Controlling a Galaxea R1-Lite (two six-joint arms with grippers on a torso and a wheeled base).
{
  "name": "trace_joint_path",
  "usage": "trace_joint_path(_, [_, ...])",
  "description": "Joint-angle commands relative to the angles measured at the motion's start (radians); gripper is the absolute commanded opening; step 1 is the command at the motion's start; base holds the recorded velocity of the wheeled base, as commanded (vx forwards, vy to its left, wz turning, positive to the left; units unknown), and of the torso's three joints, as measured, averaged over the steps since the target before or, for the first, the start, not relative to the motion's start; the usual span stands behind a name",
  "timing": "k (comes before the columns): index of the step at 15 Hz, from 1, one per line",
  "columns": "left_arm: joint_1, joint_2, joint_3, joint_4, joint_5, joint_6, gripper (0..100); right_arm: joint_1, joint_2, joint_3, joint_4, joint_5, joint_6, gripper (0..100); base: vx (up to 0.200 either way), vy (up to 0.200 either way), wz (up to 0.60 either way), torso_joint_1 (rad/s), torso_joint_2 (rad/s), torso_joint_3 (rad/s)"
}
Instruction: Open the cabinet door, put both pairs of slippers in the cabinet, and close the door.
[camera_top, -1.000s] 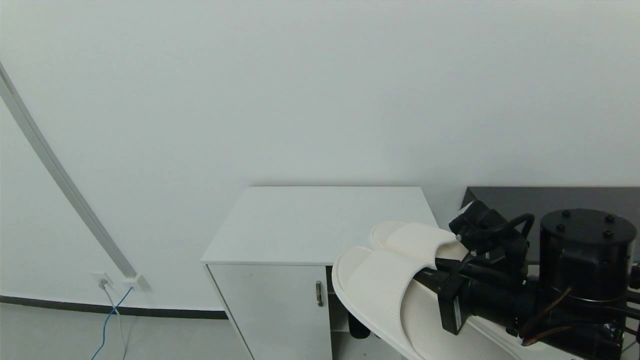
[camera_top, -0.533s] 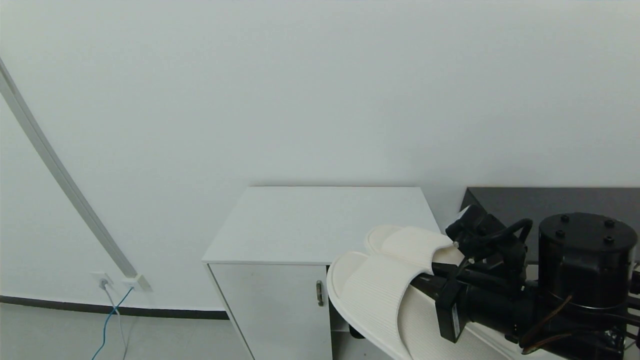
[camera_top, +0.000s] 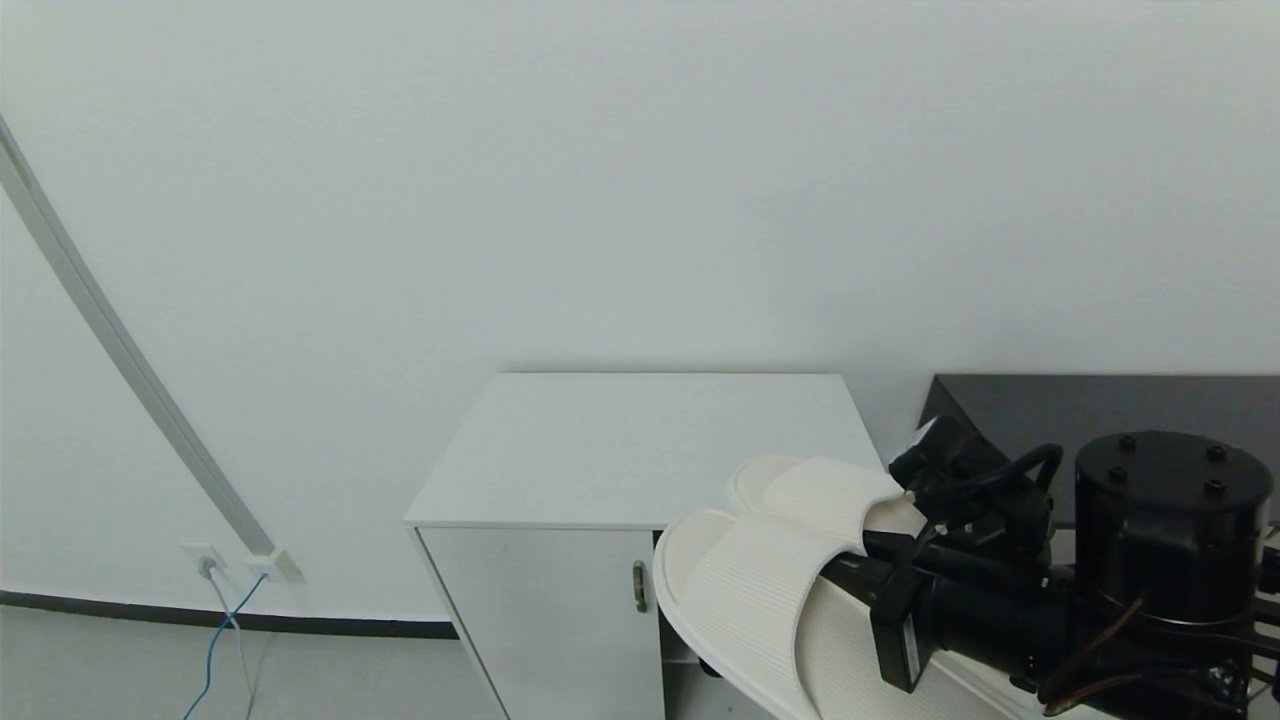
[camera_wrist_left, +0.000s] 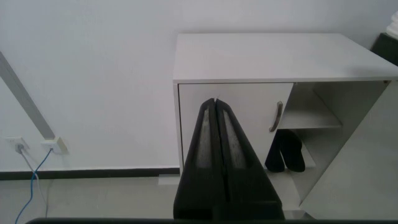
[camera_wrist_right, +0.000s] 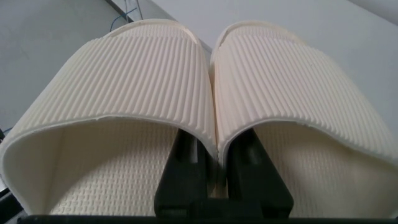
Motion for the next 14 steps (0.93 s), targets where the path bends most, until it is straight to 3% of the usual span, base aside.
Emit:
trace_joint_path(1, [0.001,0.001,0.000,-0.001,0.000,0.000,0,0.004,0.003,0.001,0.000,0.000,0.000,0,0.000,0.000,0.00,0.000,0.00,0.000])
trace_joint_path(14, [0.001,0.001,0.000,-0.001,0.000,-0.002,0,0.013,0.005,0.013,0.000,0.002,-0.003,0,0.000,0.000,0.00,-0.138,0.31,0.171])
